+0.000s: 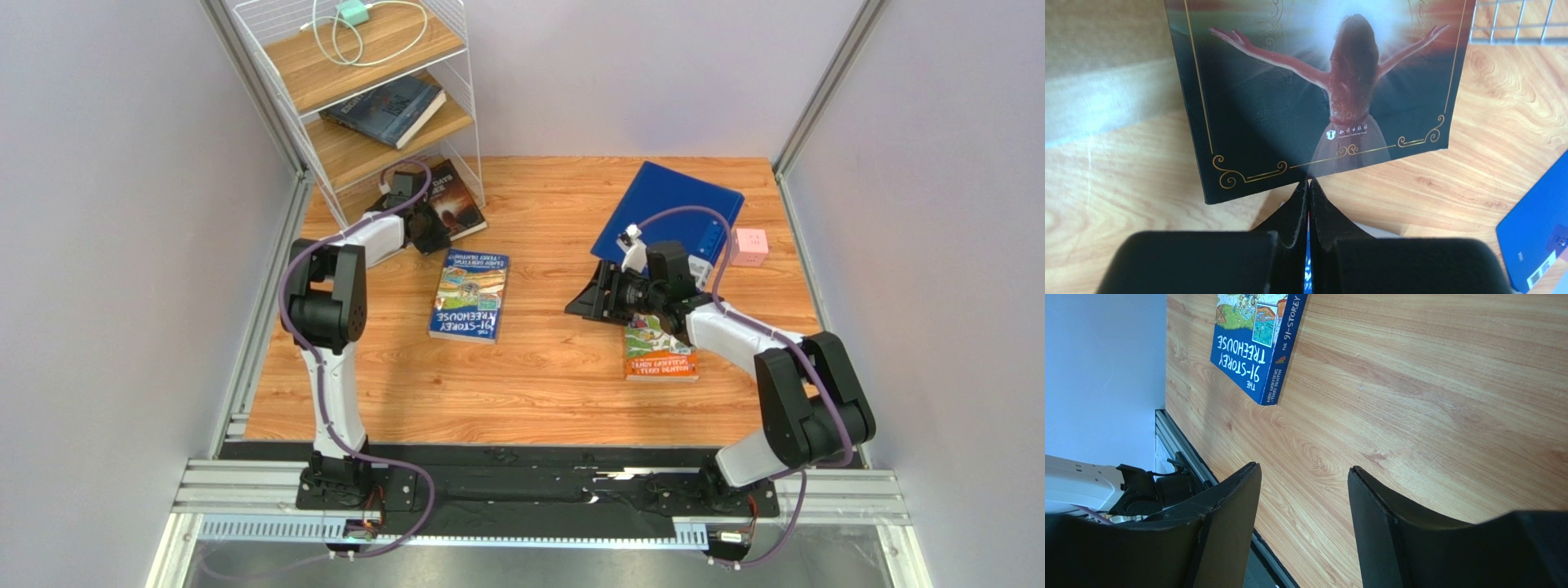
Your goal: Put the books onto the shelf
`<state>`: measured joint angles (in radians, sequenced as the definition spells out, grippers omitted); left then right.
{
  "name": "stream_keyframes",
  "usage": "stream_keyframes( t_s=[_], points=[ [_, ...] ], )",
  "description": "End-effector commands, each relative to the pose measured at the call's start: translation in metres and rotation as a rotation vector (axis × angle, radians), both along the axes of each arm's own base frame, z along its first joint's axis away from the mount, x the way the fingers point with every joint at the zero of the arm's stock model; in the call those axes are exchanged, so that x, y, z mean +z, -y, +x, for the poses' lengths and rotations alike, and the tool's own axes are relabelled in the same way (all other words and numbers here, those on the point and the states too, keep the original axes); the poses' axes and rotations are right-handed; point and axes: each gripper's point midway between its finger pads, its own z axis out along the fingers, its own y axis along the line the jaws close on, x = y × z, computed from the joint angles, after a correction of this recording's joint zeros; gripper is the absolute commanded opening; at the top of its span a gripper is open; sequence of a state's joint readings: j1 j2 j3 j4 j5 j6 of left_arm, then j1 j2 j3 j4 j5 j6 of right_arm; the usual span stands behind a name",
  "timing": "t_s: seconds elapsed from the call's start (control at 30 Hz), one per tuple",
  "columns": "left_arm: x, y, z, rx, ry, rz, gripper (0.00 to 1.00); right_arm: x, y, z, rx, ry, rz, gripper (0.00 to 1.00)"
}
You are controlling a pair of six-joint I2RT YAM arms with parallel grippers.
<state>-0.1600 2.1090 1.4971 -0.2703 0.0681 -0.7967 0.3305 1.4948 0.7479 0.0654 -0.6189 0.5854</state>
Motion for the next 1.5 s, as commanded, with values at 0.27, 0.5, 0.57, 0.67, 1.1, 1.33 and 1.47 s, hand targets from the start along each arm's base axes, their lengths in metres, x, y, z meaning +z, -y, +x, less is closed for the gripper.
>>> stream_keyframes(
  t_s=[0.27, 0.5, 0.57, 0.67, 1.1, 1.33, 1.47],
  points=[
    [0.033, 0.011, 0.042, -0.089, 0.162, -0.066, 0.01, 0.001, -0.002, 0.003, 0.014, 0.039, 0.010, 0.59],
    [0.034, 0.013, 0.049, -0.111, 0.169, -0.061, 0.01, 0.004, -0.002, 0.003, 0.018, 0.044, 0.012, 0.59],
    [0.034, 0.012, 0.051, -0.113, 0.170, -0.057, 0.01, 0.004, -0.002, 0.002, 0.018, 0.048, 0.010, 0.59],
    [0.036, 0.014, 0.056, -0.112, 0.178, -0.060, 0.02, 0.005, -0.002, 0.002, 0.018, 0.044, 0.011, 0.59],
    [0.031, 0.017, 0.064, -0.099, 0.190, -0.076, 0.03, 0.008, 0.000, 0.000, 0.025, 0.055, -0.003, 0.59],
    [0.049, 0.015, 0.071, -0.104, 0.258, -0.044, 0.06, 0.005, 0.001, -0.001, 0.026, 0.050, -0.007, 0.59],
    [0.056, 0.014, 0.077, -0.117, 0.267, -0.015, 0.06, 0.008, 0.001, -0.002, 0.029, 0.059, -0.005, 0.59]
  ],
)
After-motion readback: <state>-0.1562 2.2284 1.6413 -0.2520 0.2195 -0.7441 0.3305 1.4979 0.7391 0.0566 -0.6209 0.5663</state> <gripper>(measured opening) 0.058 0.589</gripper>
